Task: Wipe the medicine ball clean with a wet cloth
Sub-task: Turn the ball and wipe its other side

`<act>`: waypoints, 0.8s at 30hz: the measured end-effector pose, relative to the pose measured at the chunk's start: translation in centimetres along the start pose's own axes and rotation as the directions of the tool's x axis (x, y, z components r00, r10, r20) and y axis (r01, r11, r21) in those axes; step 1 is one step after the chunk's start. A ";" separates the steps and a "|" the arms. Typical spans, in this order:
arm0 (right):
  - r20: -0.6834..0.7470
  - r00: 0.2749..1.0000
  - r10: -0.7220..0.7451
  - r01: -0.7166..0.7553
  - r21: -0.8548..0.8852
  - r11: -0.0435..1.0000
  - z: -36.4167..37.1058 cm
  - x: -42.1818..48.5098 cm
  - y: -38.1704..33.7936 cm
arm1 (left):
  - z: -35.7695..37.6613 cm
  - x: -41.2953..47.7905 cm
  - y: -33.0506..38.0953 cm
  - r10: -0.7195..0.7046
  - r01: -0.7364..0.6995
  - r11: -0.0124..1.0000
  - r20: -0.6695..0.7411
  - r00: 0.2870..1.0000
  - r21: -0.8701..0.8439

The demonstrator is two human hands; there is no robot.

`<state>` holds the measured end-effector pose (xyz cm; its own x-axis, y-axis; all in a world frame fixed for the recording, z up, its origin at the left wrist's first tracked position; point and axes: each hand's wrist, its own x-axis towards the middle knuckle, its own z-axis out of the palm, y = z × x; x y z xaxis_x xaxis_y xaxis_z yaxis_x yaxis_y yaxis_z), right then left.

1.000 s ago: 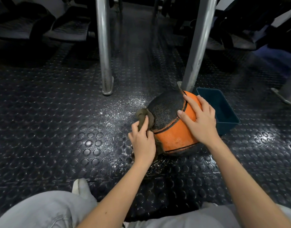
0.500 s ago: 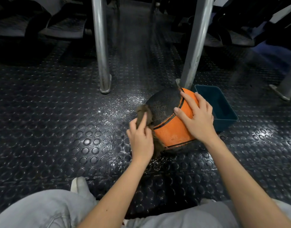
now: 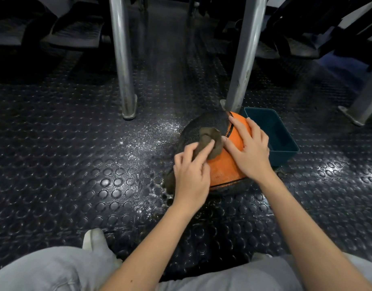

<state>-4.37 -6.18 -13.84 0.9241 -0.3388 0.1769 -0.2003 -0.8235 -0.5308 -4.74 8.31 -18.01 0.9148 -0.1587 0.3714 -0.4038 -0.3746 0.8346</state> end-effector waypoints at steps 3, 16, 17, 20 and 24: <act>0.010 1.000 -0.010 0.010 -0.013 1.000 0.2 -0.2 -0.3 | -1.2 1.4 -1.3 -0.220 0.209 0.967 -0.064 0.973 -0.143; -0.004 1.000 -0.026 0.025 -0.041 0.999 0.5 -0.4 -0.3 | -3.5 4.2 -0.6 -0.120 0.122 0.992 0.061 0.991 -0.040; 0.000 1.000 -0.025 0.025 -0.038 0.999 0.5 -0.5 -0.3 | -3.6 4.3 -1.0 -0.151 0.145 0.988 0.133 0.980 0.048; 0.004 1.000 -0.016 0.016 -0.014 1.000 0.4 -0.3 -0.3 | -4.8 5.2 -1.6 -0.166 0.188 0.980 0.262 0.951 -0.061; 0.006 1.000 -0.012 0.012 -0.010 1.000 0.3 -0.3 -0.1 | -4.3 4.2 -1.8 -0.071 0.076 0.997 0.226 0.972 -0.014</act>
<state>-4.53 -5.90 -14.08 0.9284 -0.3261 0.1778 -0.1926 -0.8320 -0.5203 -0.19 12.25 -16.16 0.9190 -0.3337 0.2097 -0.3330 -0.3727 0.8661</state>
